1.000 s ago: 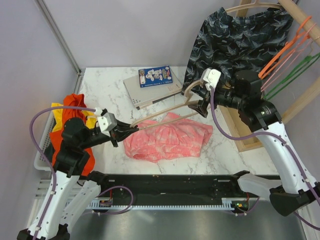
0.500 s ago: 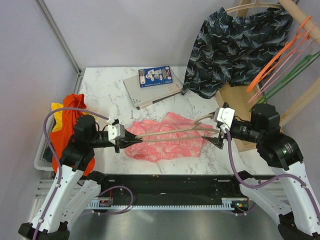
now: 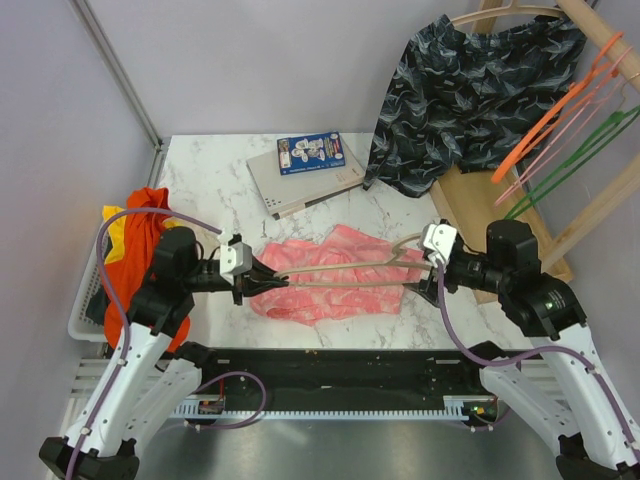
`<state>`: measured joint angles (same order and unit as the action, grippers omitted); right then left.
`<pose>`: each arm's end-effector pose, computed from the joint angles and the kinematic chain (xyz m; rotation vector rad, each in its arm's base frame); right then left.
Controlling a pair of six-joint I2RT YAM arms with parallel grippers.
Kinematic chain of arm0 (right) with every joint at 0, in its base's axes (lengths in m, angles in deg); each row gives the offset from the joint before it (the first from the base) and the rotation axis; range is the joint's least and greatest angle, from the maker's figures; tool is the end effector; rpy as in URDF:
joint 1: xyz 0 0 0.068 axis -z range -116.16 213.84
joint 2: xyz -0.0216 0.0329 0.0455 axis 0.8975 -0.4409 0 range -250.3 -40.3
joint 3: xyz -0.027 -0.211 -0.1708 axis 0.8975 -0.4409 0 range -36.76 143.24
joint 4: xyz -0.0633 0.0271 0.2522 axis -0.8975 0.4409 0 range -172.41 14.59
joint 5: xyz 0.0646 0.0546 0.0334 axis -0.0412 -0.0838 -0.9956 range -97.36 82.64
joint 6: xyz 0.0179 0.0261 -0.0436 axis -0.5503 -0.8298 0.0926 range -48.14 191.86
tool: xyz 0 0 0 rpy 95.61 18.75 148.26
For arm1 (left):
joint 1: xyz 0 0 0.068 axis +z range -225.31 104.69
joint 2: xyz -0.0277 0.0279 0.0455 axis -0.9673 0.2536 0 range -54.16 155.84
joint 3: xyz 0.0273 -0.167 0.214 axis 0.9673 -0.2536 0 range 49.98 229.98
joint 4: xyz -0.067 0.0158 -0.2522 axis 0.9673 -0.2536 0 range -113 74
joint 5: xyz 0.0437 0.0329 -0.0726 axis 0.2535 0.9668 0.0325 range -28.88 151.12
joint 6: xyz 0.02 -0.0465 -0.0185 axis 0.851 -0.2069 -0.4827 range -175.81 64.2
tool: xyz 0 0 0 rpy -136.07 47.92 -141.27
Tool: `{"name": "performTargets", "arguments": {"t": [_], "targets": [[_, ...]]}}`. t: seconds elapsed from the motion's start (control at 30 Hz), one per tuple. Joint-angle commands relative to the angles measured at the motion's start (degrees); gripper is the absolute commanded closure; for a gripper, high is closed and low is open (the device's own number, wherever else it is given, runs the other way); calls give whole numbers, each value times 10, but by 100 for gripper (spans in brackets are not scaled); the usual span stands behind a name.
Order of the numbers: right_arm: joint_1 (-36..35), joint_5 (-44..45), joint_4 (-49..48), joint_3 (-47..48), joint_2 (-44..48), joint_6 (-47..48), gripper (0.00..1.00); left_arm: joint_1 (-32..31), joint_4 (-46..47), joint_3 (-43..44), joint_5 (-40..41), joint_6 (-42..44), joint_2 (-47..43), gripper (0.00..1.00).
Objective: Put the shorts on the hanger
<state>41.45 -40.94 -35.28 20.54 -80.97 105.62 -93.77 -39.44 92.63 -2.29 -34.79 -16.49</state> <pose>0.1096 0.0664 0.3604 -1.2533 1.6122 0.4903 0.1181 -0.0729 0.3274 1.2593 1.3165 -1.0013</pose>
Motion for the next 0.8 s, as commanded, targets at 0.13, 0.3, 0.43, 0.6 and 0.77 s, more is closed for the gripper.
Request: {"name": "performTargets", "arguments": {"t": [0.13, 0.3, 0.43, 0.6, 0.77], "targets": [[-1, -47, -96, 0, -18, -42, 8, 1, 27, -2, -38, 4, 1, 98], [-2, -128, -126, -10, -41, -56, 16, 1, 30, 3, -43, 10, 13, 98], [-1, -101, -141, -16, -53, -53, 22, 1, 31, -1, -49, 16, 14, 98], [2, -36, -52, 6, -15, 16, 12, 1, 17, -10, -22, 37, 4, 98], [2, 19, 31, 6, 51, -46, 2, 4, 24, -10, 7, 36, 28, 98]]}}
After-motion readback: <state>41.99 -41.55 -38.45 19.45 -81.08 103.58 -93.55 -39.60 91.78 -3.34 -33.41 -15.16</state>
